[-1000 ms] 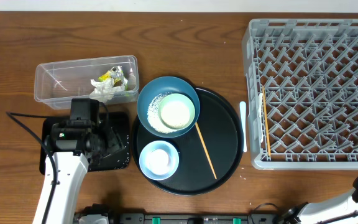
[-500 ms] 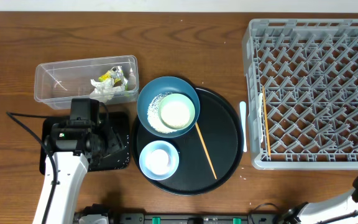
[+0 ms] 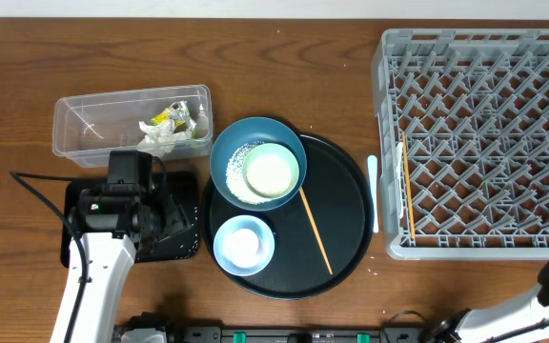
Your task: Sort waste into correct bins and load items into the dishwasher rack
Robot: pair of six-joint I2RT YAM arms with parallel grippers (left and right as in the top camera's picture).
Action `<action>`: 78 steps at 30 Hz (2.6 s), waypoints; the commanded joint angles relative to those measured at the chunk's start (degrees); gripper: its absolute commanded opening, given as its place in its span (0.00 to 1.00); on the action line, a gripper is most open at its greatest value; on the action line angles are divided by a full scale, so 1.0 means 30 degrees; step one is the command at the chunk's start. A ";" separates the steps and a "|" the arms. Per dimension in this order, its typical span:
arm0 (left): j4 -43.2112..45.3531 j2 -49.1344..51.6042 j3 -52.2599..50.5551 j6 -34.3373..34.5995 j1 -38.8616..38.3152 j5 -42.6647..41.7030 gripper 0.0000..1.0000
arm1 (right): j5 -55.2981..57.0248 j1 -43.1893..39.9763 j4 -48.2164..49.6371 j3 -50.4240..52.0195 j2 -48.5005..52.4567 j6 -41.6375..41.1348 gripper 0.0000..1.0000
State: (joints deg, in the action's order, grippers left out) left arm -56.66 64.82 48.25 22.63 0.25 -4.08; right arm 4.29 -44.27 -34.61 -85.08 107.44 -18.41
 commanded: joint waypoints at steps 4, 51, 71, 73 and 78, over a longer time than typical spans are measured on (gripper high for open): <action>-0.0109 -0.0029 0.0350 0.0036 -0.0015 0.0219 0.72 | -0.0087 0.0503 0.0940 0.0153 0.1348 0.0138 0.01; -0.0102 -0.0029 0.0350 0.0015 -0.0015 0.0226 0.72 | -0.0736 0.3526 -0.9828 0.0670 -0.0663 0.1326 0.31; -0.0102 -0.0029 0.0350 -0.0036 -0.0015 0.0226 0.72 | -0.0933 0.4262 -1.0615 -0.0146 -0.0787 0.2200 0.33; -0.0102 -0.0029 0.0350 -0.0036 -0.0015 0.0226 0.72 | -0.0765 0.4116 -1.0863 -0.1064 -0.0889 0.2310 0.33; -0.0102 -0.0029 0.0350 -0.0036 -0.0015 0.0226 0.72 | -0.0066 0.3483 -1.0375 -0.2601 -0.1384 0.2412 0.33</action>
State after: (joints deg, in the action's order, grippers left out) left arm -56.71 64.82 48.25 22.63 0.25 -4.08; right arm 3.05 -32.71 -66.48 -90.24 105.73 -12.40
